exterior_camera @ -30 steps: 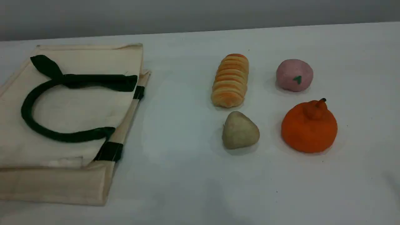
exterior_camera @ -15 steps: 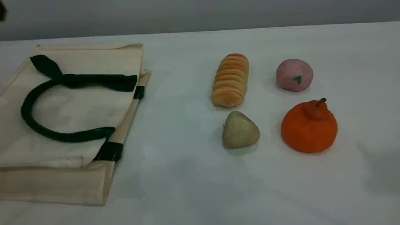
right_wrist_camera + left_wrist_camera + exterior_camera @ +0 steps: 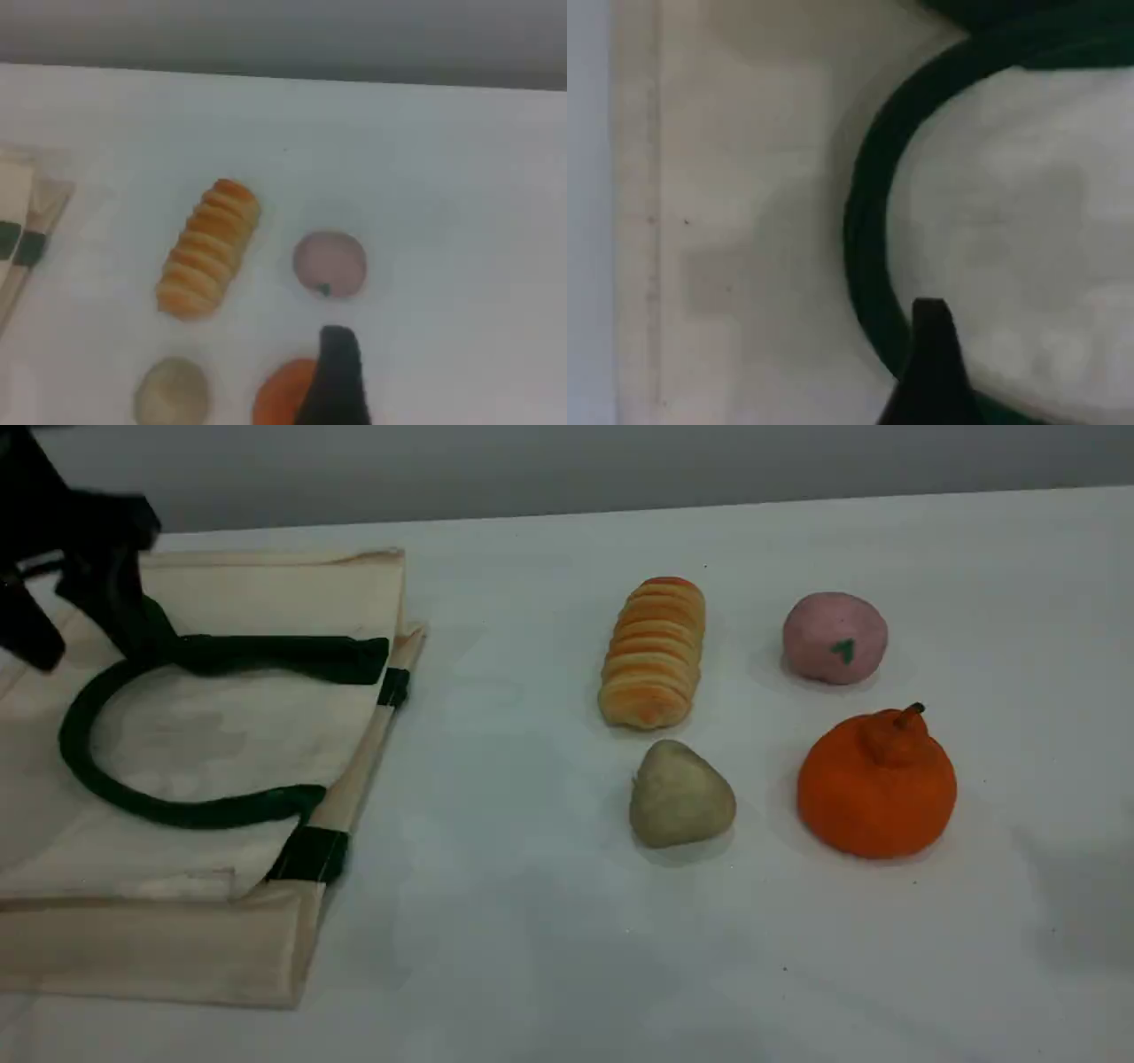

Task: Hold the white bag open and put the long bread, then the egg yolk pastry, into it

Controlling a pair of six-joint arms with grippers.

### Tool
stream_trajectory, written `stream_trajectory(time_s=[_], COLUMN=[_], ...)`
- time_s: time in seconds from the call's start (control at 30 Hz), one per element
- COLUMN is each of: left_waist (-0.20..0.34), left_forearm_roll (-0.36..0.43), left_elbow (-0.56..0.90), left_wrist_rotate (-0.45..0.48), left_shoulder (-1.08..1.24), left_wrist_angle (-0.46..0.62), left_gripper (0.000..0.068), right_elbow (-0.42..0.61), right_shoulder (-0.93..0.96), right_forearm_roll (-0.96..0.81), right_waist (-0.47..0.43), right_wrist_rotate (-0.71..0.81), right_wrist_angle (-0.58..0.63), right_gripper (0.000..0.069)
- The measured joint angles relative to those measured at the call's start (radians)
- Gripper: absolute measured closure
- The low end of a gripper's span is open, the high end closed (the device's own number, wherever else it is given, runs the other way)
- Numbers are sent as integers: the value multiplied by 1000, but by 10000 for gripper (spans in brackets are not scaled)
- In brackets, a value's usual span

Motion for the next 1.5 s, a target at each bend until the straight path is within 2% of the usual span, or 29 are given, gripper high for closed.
stream_trajectory(time_s=[0.1, 0.33, 0.67, 1.5], left_waist=[0, 1, 1, 1], left_forearm_roll=[10, 92, 261, 253], left_elbow=[0, 0, 0, 0], left_wrist_rotate=[0, -29, -154, -151], left_shoulder=[26, 31, 31, 170], left_wrist_angle=[-17, -22, -21, -105], left_gripper=[188, 188, 188, 188], right_elbow=[0, 2, 2, 2], right_shoulder=[0, 0, 0, -1], right_forearm_roll=[0, 0, 0, 0], right_waist=[0, 0, 0, 0], right_wrist_rotate=[0, -1, -2, -2], right_wrist_angle=[0, 0, 2, 5], right_gripper=[139, 139, 139, 139])
